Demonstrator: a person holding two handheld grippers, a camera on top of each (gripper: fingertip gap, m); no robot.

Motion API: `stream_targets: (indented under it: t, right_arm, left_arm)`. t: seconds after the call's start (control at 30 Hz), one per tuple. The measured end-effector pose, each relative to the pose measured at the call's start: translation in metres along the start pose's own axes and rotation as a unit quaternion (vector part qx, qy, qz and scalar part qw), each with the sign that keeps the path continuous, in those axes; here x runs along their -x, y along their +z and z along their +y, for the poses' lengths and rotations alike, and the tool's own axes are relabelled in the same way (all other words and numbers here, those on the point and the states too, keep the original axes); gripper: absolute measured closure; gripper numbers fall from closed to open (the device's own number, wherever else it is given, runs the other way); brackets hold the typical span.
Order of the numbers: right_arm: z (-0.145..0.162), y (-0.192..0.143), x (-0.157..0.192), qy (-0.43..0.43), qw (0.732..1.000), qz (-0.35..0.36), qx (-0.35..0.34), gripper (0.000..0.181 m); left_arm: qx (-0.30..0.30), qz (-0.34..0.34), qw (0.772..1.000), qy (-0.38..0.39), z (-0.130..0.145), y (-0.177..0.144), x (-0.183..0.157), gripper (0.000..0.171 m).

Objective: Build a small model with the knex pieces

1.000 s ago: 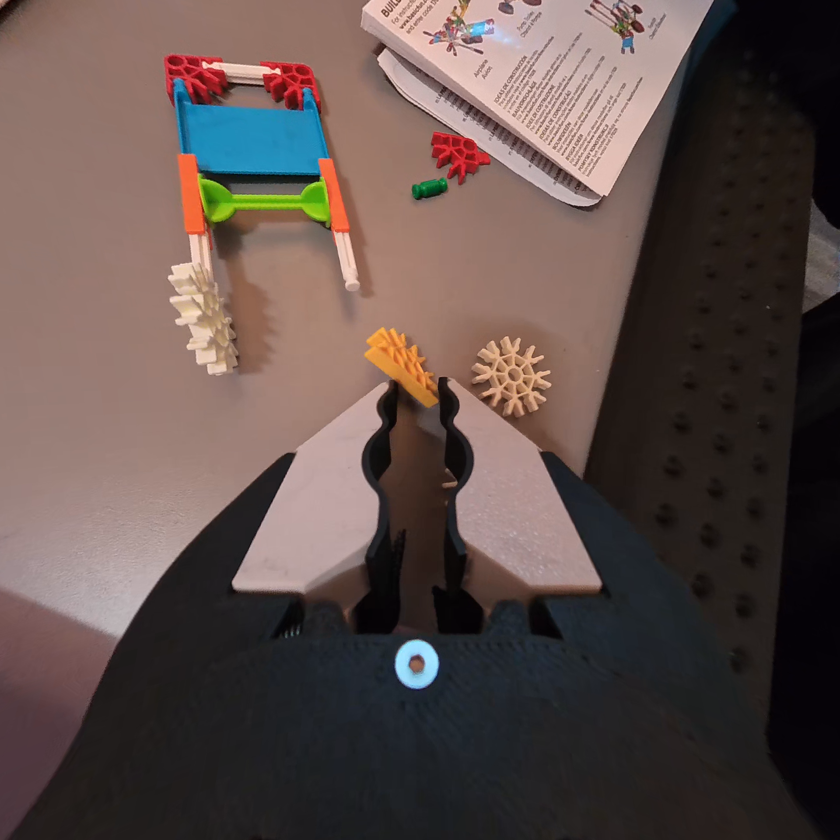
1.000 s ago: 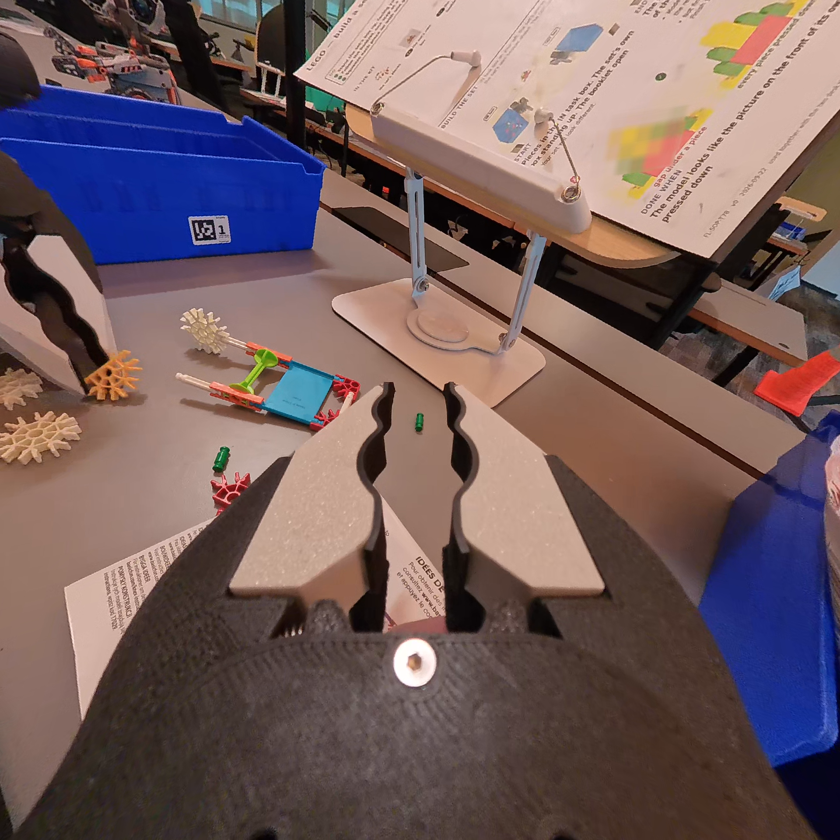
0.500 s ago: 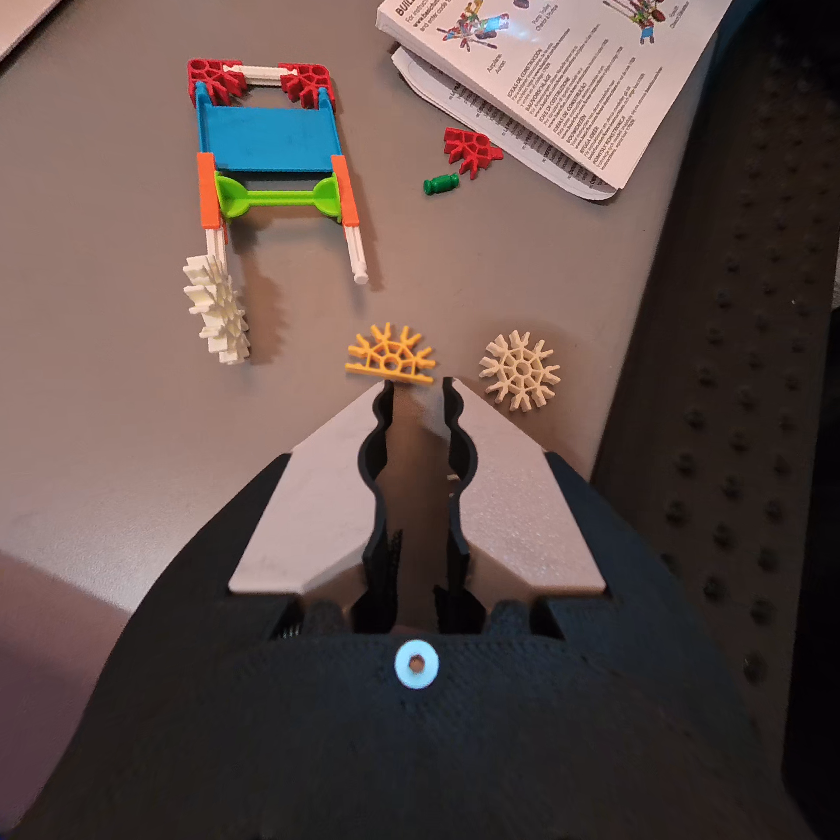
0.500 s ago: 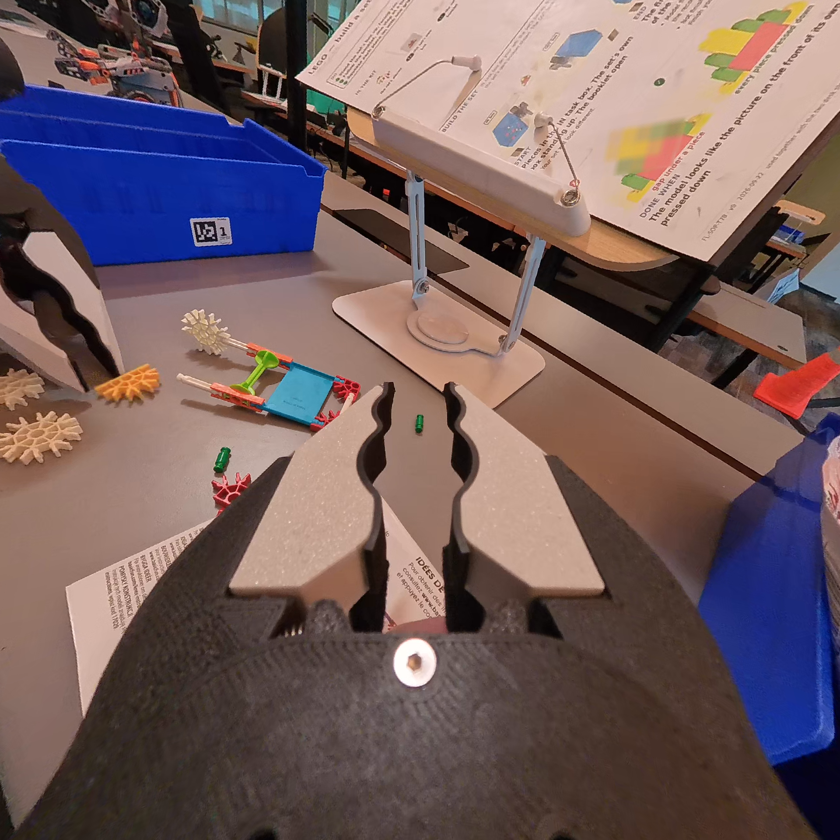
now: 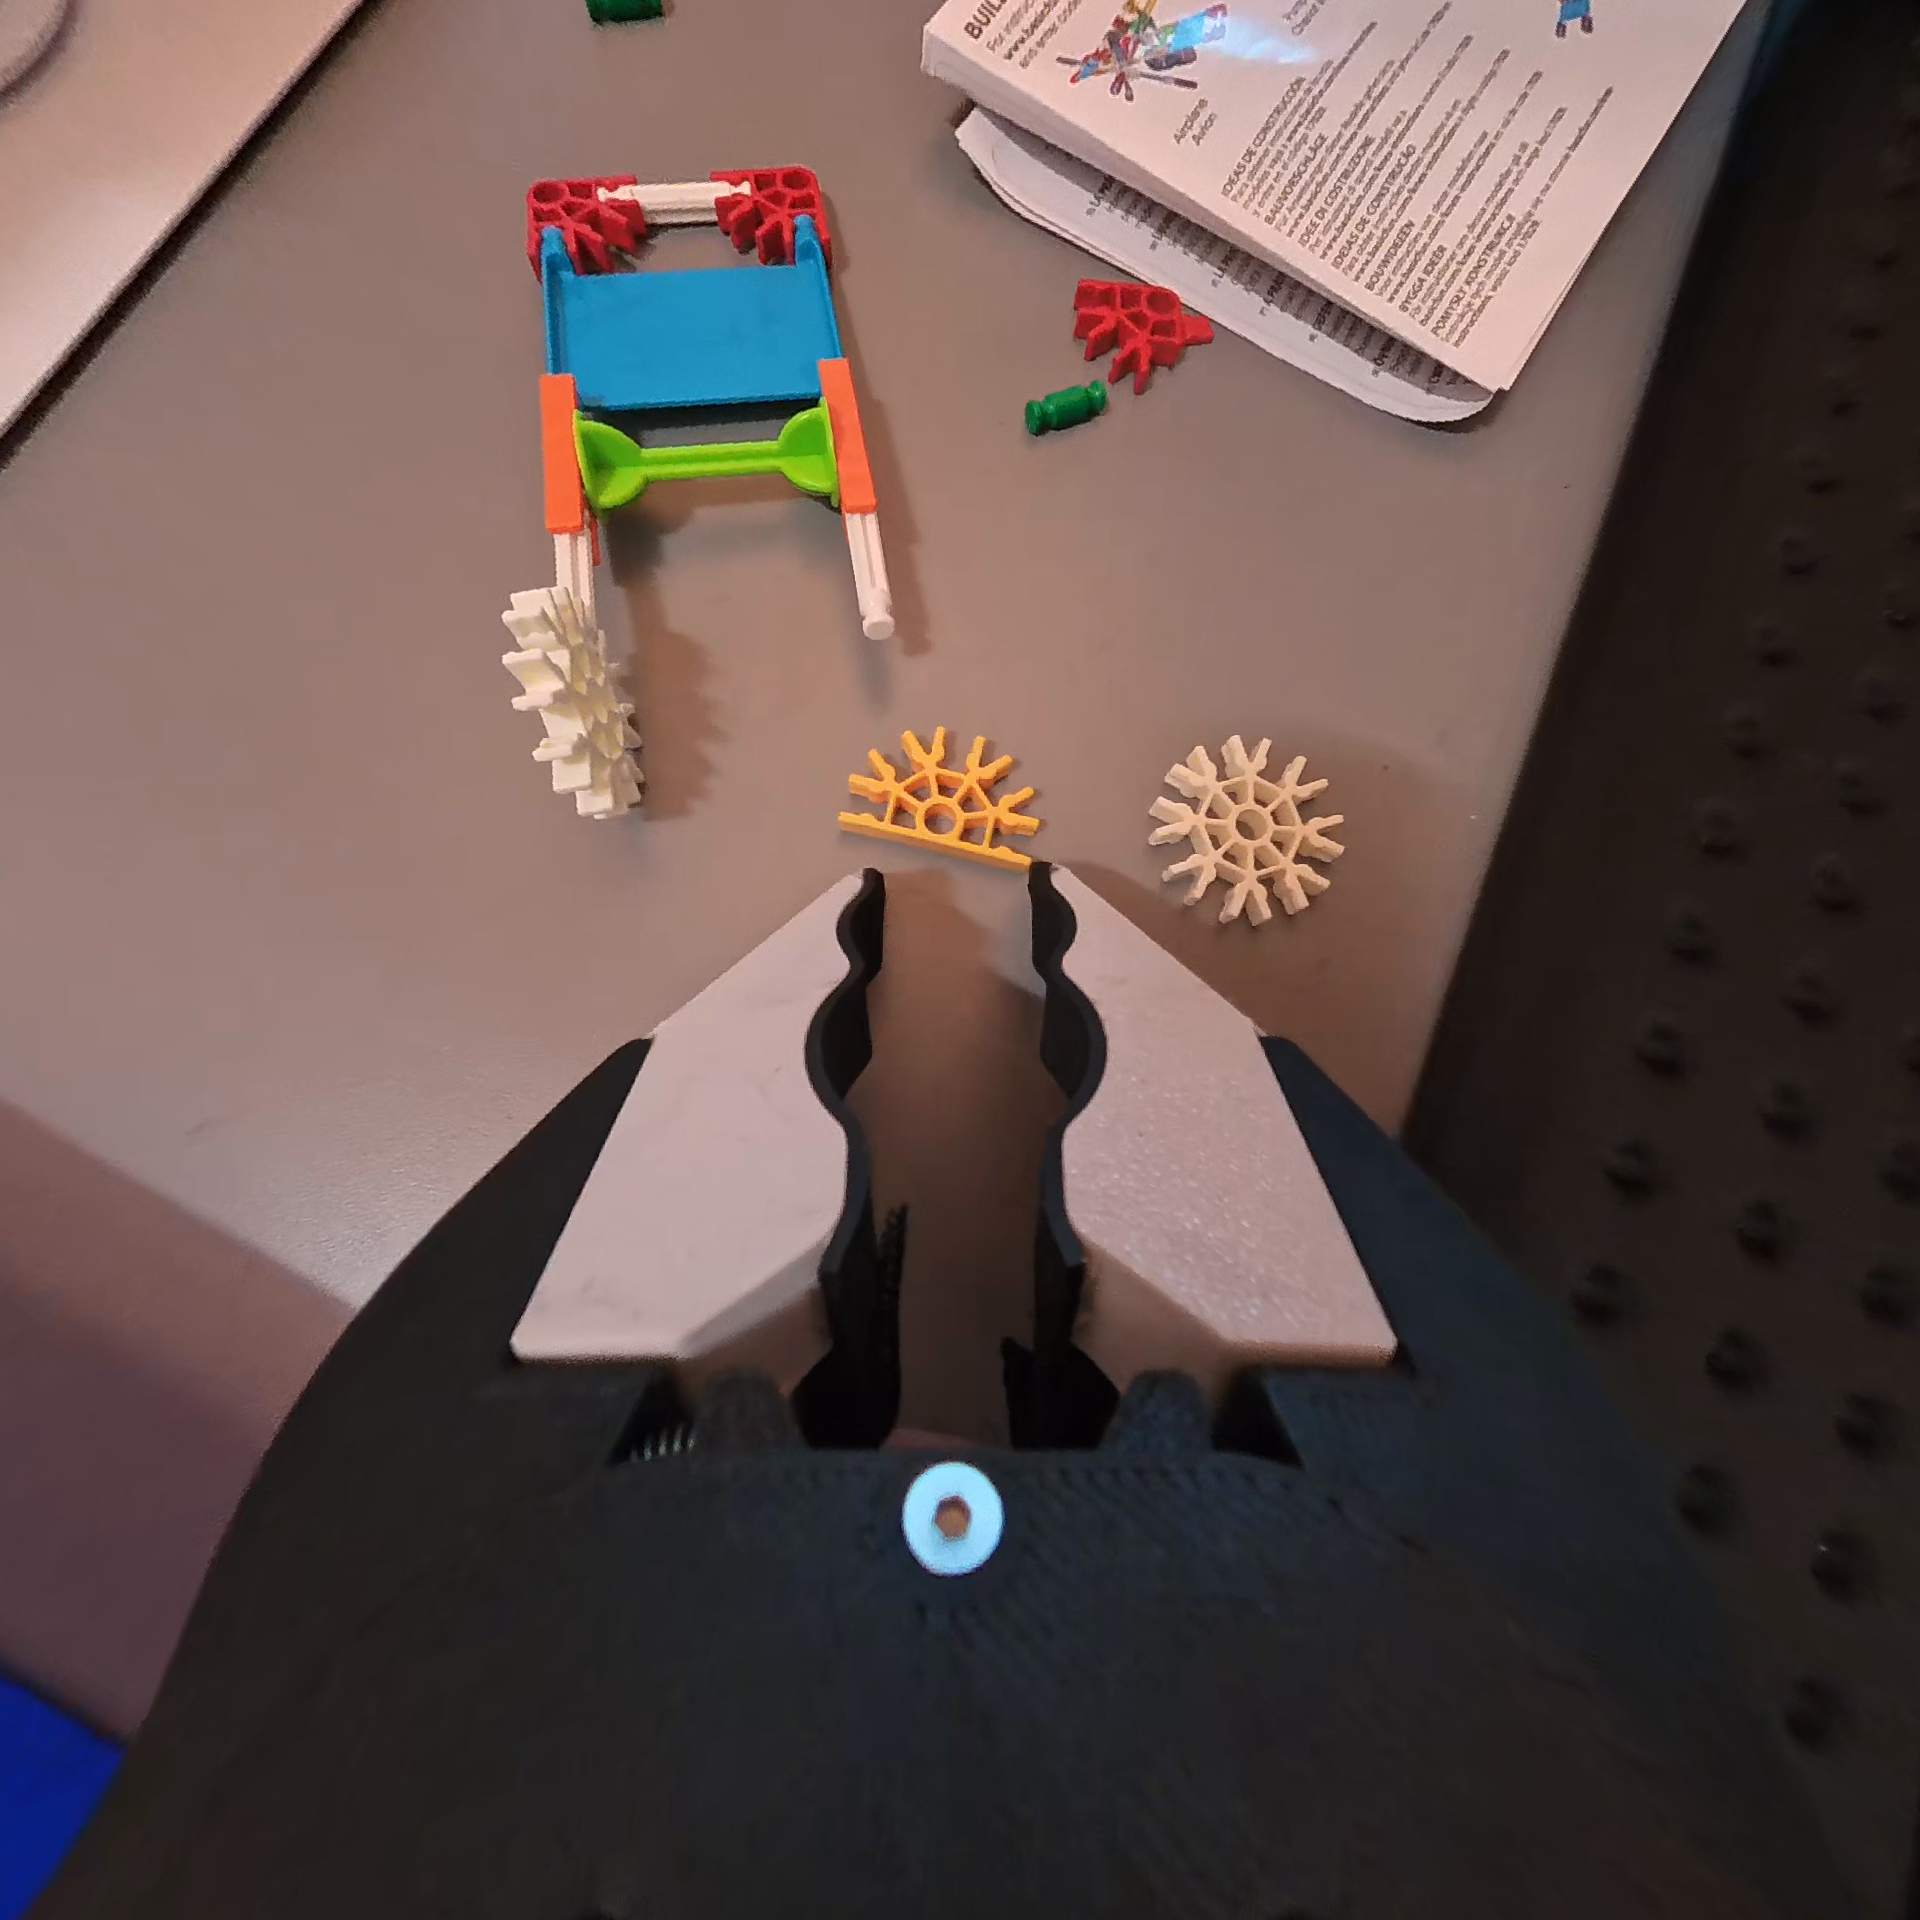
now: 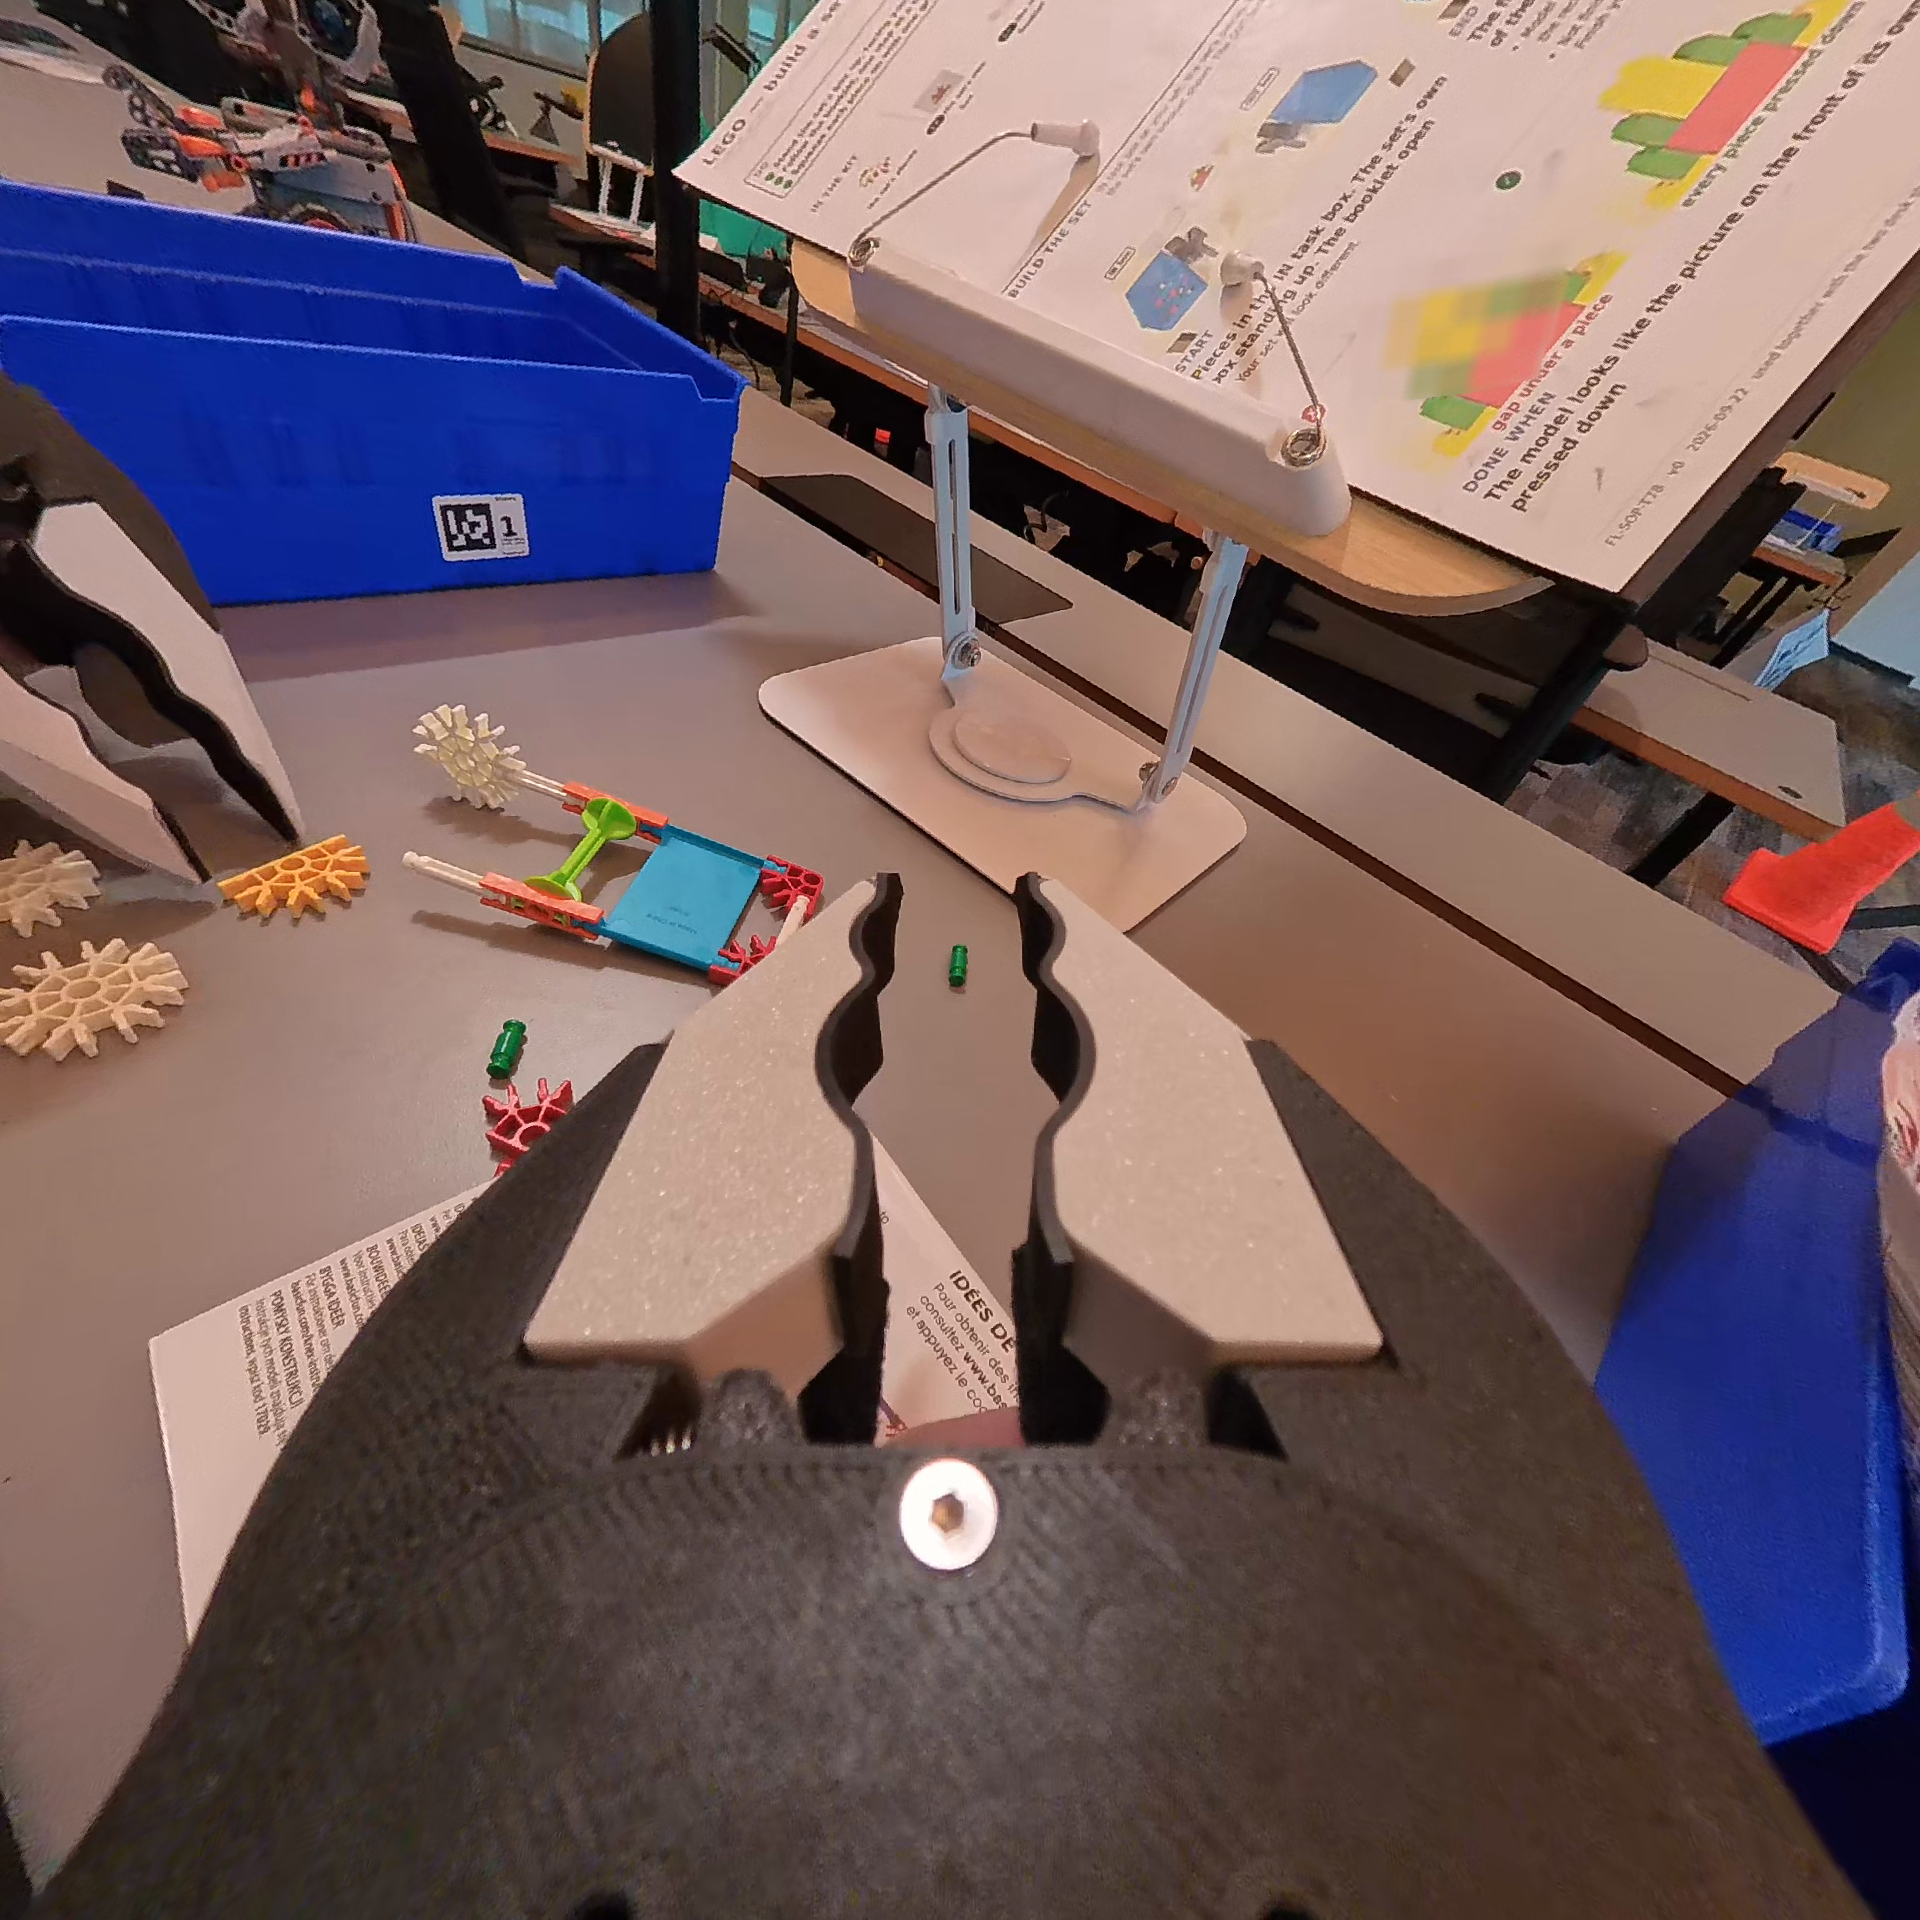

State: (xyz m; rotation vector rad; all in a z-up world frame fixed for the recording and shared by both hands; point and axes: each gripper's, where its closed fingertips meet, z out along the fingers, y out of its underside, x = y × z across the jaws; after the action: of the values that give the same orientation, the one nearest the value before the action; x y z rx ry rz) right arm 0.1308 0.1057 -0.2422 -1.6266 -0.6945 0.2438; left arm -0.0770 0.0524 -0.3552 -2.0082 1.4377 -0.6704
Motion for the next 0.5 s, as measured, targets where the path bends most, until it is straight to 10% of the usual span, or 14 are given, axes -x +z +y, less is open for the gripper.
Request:
stream_targets:
  t: [0.5]
  right_arm:
    - [0.004, 0.003, 0.001, 0.001, 1.0, -0.003, 0.009, 0.16]
  left_arm:
    - [-0.069, -0.177, 0.982, 0.026, -0.029, -0.027, 0.046, 0.125]
